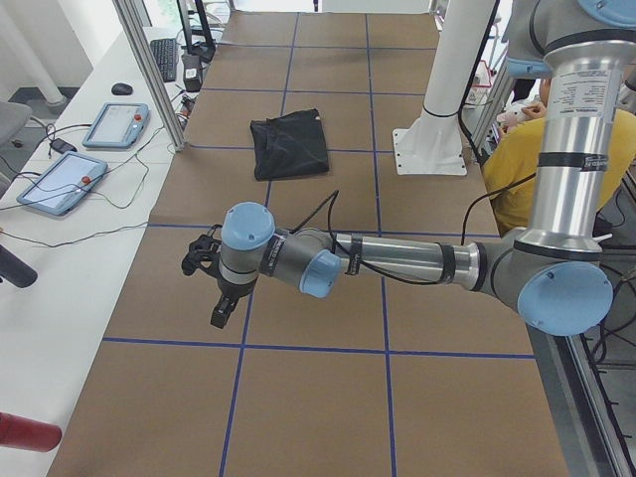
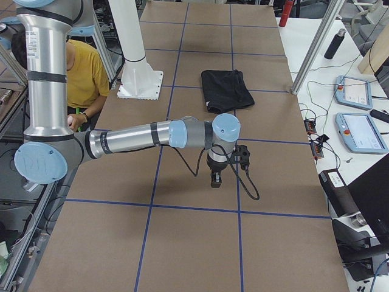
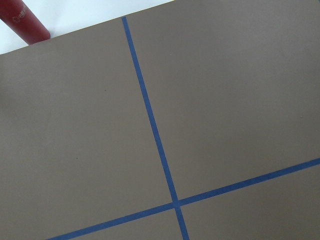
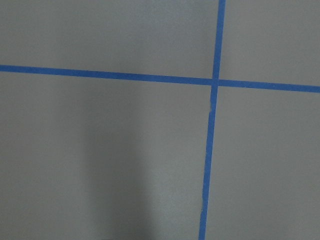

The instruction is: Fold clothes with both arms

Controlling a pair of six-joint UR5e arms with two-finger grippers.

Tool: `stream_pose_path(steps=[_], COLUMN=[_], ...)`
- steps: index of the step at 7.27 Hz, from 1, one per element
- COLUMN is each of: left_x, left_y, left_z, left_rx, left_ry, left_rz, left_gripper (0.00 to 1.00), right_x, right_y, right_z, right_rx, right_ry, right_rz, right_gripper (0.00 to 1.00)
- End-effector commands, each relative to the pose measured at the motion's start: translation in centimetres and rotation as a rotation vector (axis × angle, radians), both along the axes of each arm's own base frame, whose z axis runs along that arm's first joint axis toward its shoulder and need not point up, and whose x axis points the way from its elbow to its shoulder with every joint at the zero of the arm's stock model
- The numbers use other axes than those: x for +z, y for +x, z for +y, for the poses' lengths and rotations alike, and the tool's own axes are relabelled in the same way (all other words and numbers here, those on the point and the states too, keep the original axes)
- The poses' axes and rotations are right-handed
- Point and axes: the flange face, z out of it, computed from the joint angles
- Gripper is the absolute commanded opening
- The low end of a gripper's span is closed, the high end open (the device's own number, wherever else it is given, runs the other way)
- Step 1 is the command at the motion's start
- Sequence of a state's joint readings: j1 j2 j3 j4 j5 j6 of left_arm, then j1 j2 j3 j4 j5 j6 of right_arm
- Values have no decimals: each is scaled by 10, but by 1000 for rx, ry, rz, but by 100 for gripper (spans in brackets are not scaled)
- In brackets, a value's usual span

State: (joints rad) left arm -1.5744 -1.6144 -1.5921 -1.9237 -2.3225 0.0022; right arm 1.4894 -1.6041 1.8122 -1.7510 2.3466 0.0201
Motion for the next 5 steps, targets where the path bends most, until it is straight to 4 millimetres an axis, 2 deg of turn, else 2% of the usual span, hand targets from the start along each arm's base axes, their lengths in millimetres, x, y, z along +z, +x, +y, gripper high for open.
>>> stream_pose_path(steps=[1, 2, 4, 5], left_x=[-9, -14, -27, -27], left_y=[2, 2, 1, 1], left_z=[9, 7, 3, 3], left_rx=[0, 1, -3, -3], left_ry=[18, 29, 56, 56], left_rz=[3, 3, -1, -1], left_gripper=[100, 100, 100, 100], right_x=[2, -9, -15, -14], right_y=[-1, -1, -1, -1], right_z=[-11, -18, -18, -19], right_rx=[3, -1, 2, 2], right_ry=[4, 32, 41, 41], right_rz=[-5, -9, -7, -2], right_gripper=[100, 100, 100, 100])
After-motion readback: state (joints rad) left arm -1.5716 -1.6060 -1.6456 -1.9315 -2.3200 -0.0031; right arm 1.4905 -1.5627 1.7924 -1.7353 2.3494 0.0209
